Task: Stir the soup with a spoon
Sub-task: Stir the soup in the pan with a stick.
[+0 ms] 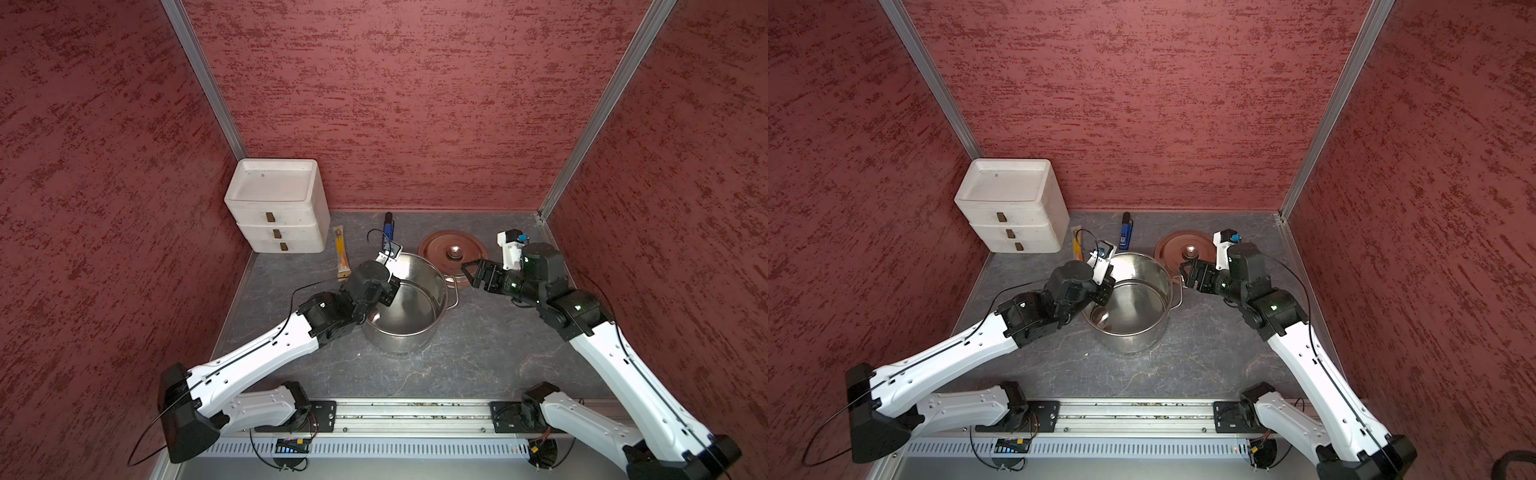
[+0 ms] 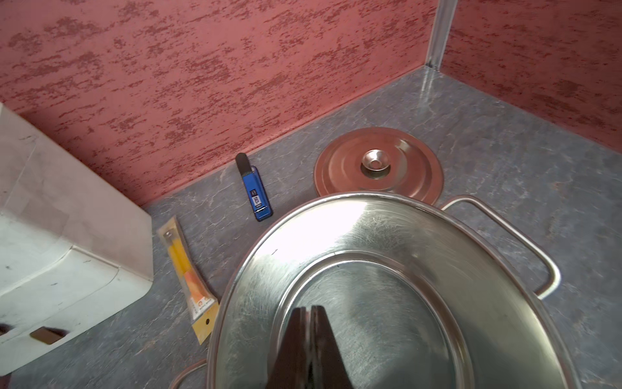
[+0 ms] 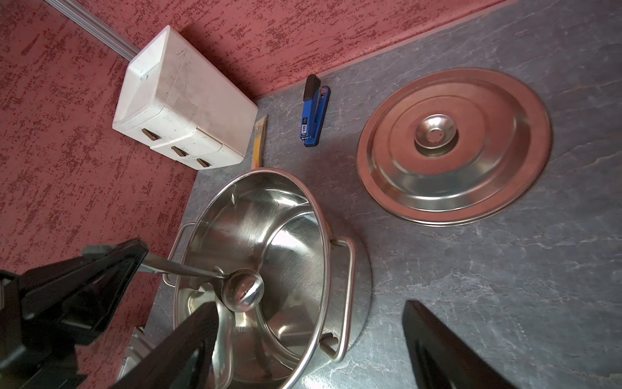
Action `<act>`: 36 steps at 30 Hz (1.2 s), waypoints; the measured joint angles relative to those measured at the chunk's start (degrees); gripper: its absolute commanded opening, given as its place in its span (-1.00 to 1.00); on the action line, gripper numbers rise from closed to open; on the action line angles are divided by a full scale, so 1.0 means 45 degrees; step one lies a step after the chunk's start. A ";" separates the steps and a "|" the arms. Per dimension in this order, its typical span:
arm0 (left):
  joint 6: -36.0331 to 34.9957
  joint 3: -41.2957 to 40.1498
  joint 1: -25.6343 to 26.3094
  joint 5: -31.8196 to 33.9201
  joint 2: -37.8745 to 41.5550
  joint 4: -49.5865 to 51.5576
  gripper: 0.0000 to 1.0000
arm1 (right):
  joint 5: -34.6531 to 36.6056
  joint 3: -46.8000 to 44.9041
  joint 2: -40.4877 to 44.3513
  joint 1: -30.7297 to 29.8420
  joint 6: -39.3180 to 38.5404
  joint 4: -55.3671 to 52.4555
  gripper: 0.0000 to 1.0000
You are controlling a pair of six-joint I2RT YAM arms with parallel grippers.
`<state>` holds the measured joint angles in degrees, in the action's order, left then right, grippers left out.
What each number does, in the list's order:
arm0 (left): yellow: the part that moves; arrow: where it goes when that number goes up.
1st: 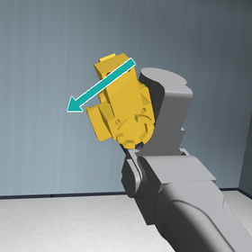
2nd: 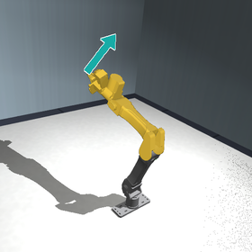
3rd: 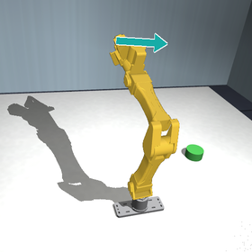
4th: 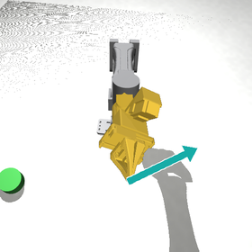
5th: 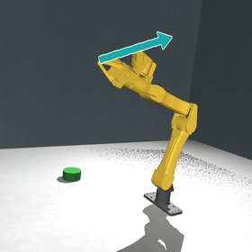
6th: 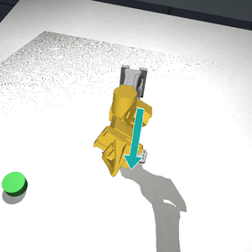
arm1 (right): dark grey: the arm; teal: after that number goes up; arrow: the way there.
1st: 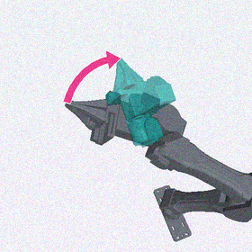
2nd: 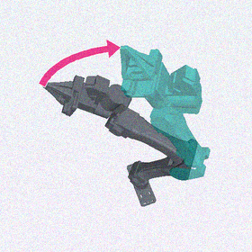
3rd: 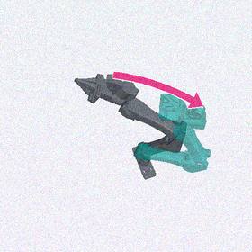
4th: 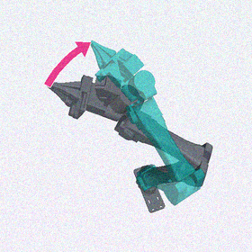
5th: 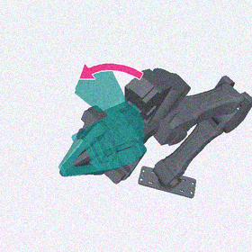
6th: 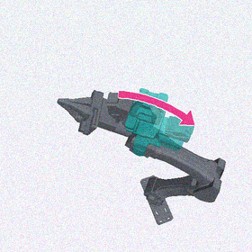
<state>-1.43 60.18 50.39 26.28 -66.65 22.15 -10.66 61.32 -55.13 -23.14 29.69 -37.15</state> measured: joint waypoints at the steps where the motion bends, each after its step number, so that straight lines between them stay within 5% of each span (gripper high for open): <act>1: 0.0044 0.0034 -0.0204 0.0000 -0.0165 -0.0058 -1.00 | 0.0029 0.0000 0.0058 0.0000 -0.0029 -0.0005 0.80; 16: -0.1107 0.2030 -0.2540 -0.2516 -0.3594 -0.1904 -1.00 | 0.0797 0.0029 0.0845 0.0000 -0.0087 -0.0865 0.79; 26: -0.2195 0.3555 -0.2137 -0.4532 -0.5319 -0.2589 -1.00 | 0.1428 0.0053 0.1598 0.0000 0.0029 -0.1622 0.77; 36: -0.3075 0.4741 -0.0345 -0.5639 -0.6368 -0.2754 -1.00 | 0.1880 0.0053 0.2045 0.0000 0.0369 -0.2016 0.76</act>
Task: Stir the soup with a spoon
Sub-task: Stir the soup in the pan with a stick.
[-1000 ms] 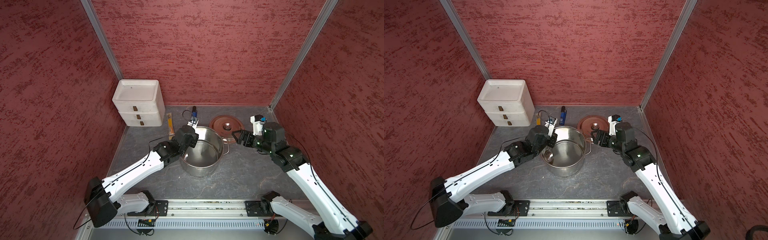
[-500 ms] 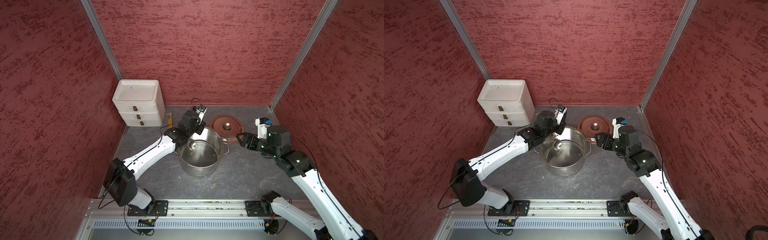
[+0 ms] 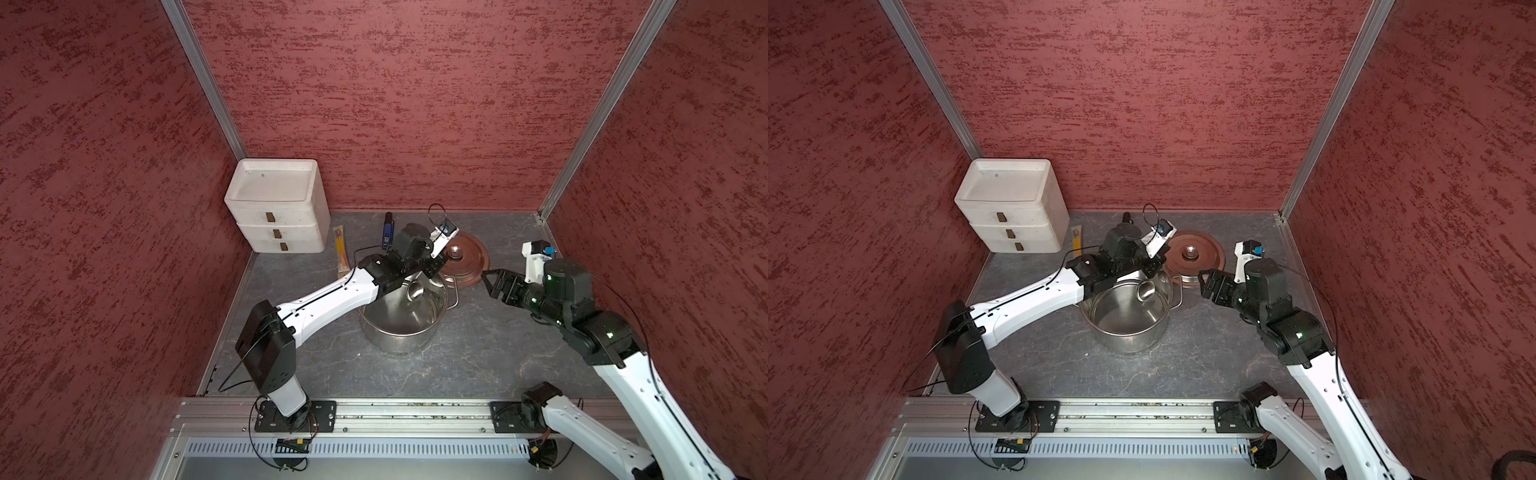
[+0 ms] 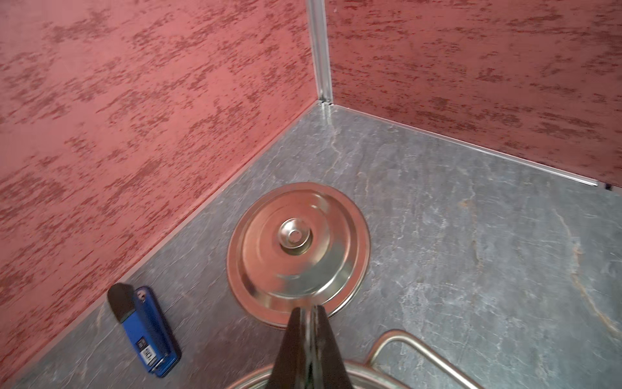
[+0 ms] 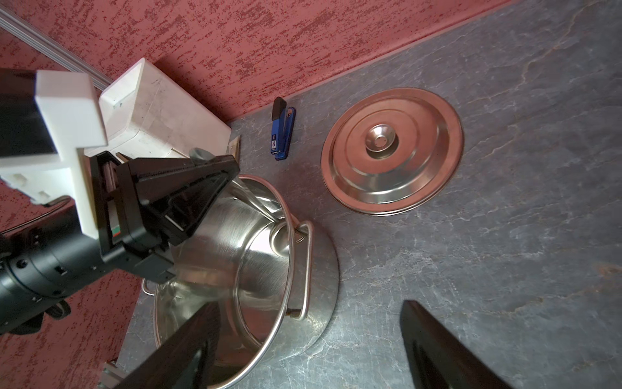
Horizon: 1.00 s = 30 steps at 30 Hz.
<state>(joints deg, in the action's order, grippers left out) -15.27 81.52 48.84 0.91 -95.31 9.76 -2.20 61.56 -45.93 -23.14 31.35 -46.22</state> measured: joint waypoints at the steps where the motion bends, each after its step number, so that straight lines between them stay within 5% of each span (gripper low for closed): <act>1: -0.0049 0.0010 0.0204 -0.0063 -0.0039 -0.0010 -1.00 | 0.0019 0.0000 0.0019 0.0000 0.0039 0.0000 0.75; 9: -0.0219 -0.0408 0.1642 -0.0486 0.0355 0.0189 -1.00 | 0.0073 0.0000 0.0151 0.0000 0.0262 -0.0010 0.75; 16: -0.0068 -0.2220 0.2686 -0.0437 0.2526 0.0510 -1.00 | 0.0063 -0.0005 0.0053 0.0000 0.0277 0.0029 0.74; 30: 0.1642 -0.5940 0.1919 0.1525 0.6489 0.1613 -1.00 | -0.0121 -0.0029 -0.0408 0.0000 0.0321 0.0267 0.73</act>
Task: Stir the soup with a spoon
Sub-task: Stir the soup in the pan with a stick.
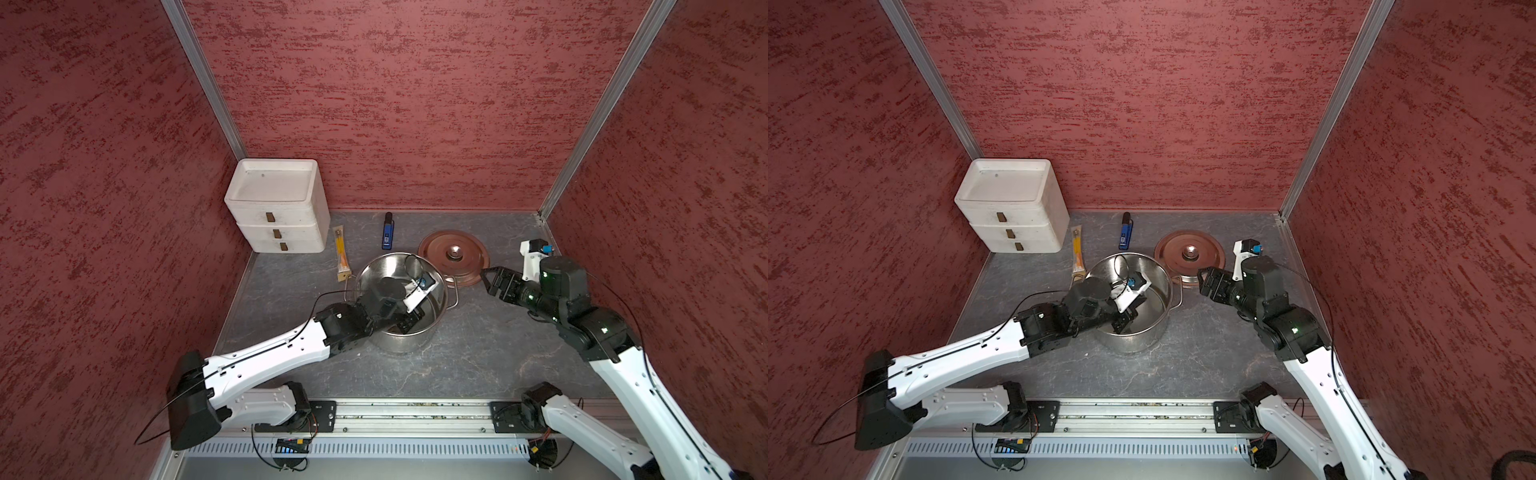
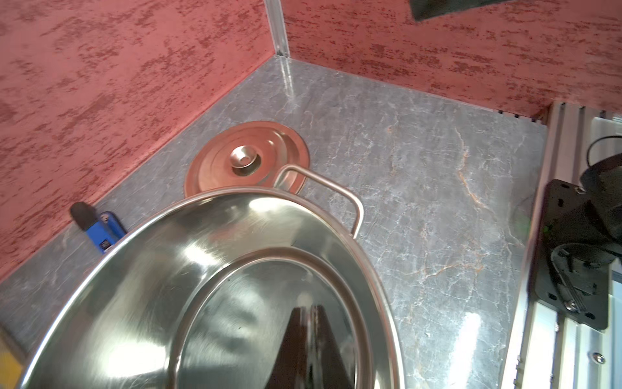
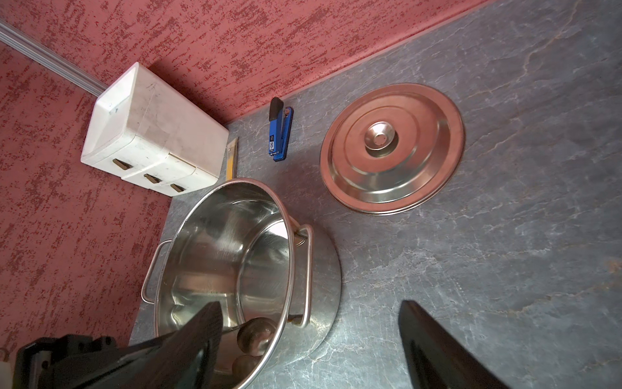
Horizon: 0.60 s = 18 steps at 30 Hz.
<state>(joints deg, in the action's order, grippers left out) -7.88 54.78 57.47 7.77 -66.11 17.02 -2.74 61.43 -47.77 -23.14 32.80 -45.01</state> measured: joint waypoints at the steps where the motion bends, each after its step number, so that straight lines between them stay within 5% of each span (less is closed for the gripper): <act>1: 0.0117 -0.0092 -0.0262 0.0083 0.0253 0.0073 -1.00 | -0.0010 0.0000 -0.0029 0.0000 0.0000 0.0010 0.73; 10: 0.0709 -0.0345 -0.3633 0.0049 0.0889 0.0209 -1.00 | -0.0024 0.0000 -0.0146 0.0000 0.0010 0.0039 0.72; 18: 0.0369 0.1151 -0.5061 -0.0083 -0.1671 -0.0442 -1.00 | -0.0005 0.0000 -0.0053 0.0000 0.0194 0.0034 0.71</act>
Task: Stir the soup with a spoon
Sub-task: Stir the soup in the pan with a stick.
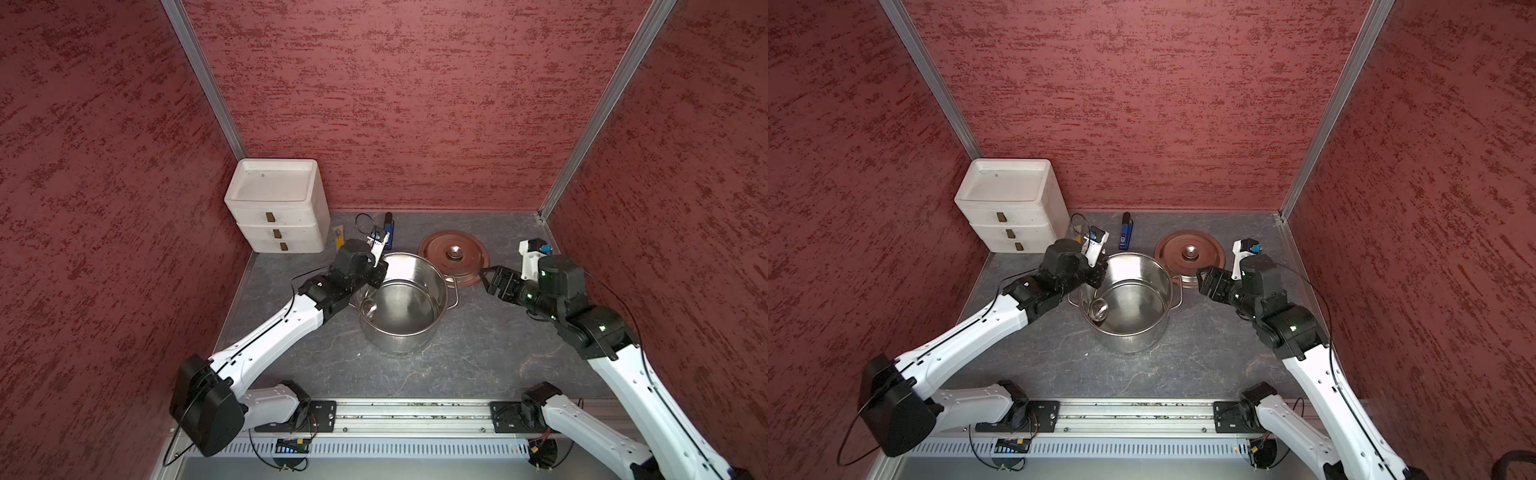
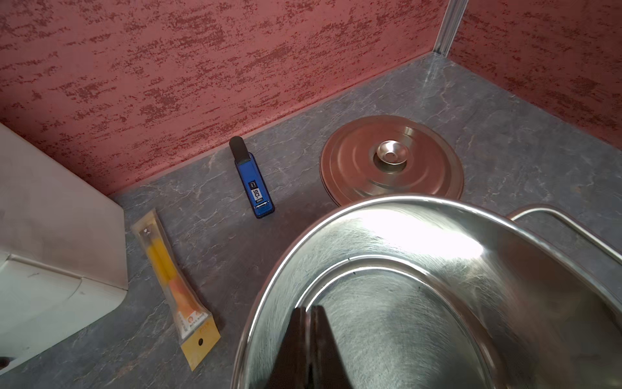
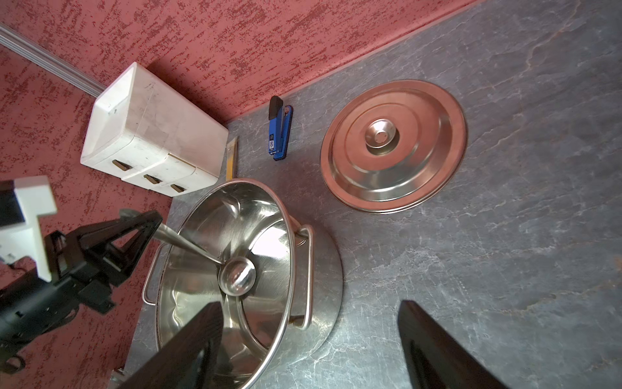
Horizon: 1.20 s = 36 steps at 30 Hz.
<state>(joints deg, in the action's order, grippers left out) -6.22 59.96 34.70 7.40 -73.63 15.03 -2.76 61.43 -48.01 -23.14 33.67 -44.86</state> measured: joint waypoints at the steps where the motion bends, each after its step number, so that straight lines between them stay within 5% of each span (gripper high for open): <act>1: -0.0083 0.0262 -0.0049 -0.0010 -0.0301 -0.0107 -1.00 | -0.0005 0.0000 0.0029 0.0000 0.0039 0.0000 0.71; 9: -0.0937 0.2875 0.0160 -0.1049 -0.2968 -0.0933 -1.00 | 0.0097 0.0000 0.0296 0.0000 0.0141 -0.0117 0.71; 19: -0.1525 0.4726 0.2127 -0.1996 -0.4745 -0.1355 -1.00 | 0.0262 0.0000 0.0680 0.0000 0.0194 -0.0335 0.71; 29: -0.1967 0.4609 0.4323 -0.2254 -0.4707 -0.1190 -1.00 | 0.0369 0.0000 0.0981 0.0000 0.0194 -0.0607 0.71; 36: -0.1860 0.2841 0.5639 -0.2205 -0.2710 -0.0495 -1.00 | 0.0359 0.0000 0.0831 0.0000 0.0194 -0.0622 0.71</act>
<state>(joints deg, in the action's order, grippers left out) -14.59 72.75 60.07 -2.52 -85.82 12.80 -1.15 61.43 -44.27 -23.14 34.54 -47.66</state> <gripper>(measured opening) 0.057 0.855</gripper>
